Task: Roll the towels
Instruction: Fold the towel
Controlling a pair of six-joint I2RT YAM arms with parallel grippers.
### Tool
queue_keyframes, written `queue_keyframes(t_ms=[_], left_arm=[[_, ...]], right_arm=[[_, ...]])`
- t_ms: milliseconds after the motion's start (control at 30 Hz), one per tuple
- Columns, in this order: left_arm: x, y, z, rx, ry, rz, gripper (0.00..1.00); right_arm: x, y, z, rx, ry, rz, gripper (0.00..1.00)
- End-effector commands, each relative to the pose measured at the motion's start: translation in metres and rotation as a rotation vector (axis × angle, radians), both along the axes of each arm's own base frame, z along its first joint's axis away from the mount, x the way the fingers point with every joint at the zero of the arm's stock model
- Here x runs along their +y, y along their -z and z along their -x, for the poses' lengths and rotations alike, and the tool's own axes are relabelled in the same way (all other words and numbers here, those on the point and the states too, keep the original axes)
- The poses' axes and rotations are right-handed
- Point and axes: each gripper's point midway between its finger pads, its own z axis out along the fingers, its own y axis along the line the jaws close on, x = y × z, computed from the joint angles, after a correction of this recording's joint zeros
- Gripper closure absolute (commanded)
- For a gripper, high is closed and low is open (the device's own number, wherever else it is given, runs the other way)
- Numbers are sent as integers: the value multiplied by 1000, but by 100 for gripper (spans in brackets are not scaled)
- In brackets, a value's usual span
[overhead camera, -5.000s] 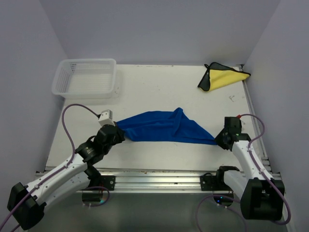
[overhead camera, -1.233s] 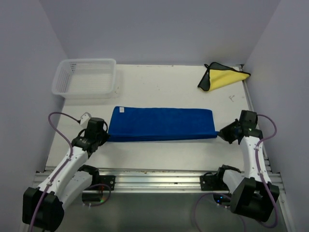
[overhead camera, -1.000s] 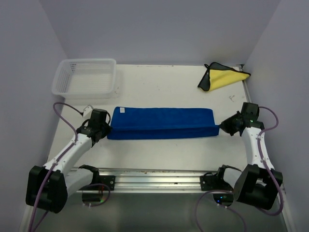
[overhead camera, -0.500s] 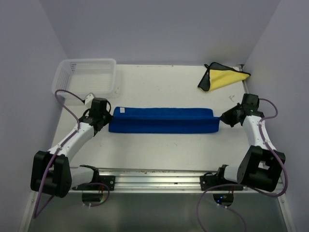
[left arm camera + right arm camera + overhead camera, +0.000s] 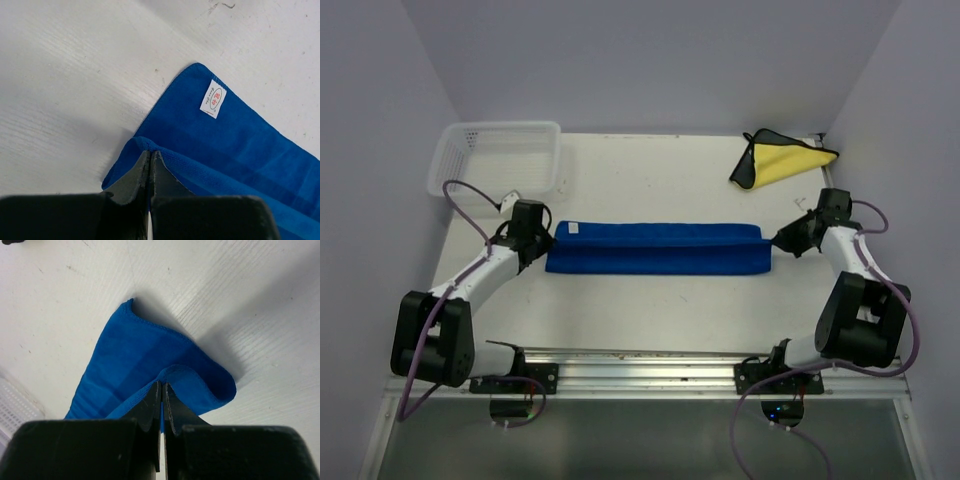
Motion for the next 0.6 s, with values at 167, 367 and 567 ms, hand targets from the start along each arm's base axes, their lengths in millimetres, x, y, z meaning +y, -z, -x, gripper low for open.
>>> queue_keyframes(t_ms=[167,367,567], left_arm=[[5,-19,-36,-72,-7,-20,100],[5,-10,-42,-61,-2,-26,100],[6,1,-47,-27,-4,-42,100]], right_arm=[[-9,-13,-36,-77,4,25,100],[-1,-2,-49,-60,-14,24,100],[-7,11,-54,-17,-5,44,100]])
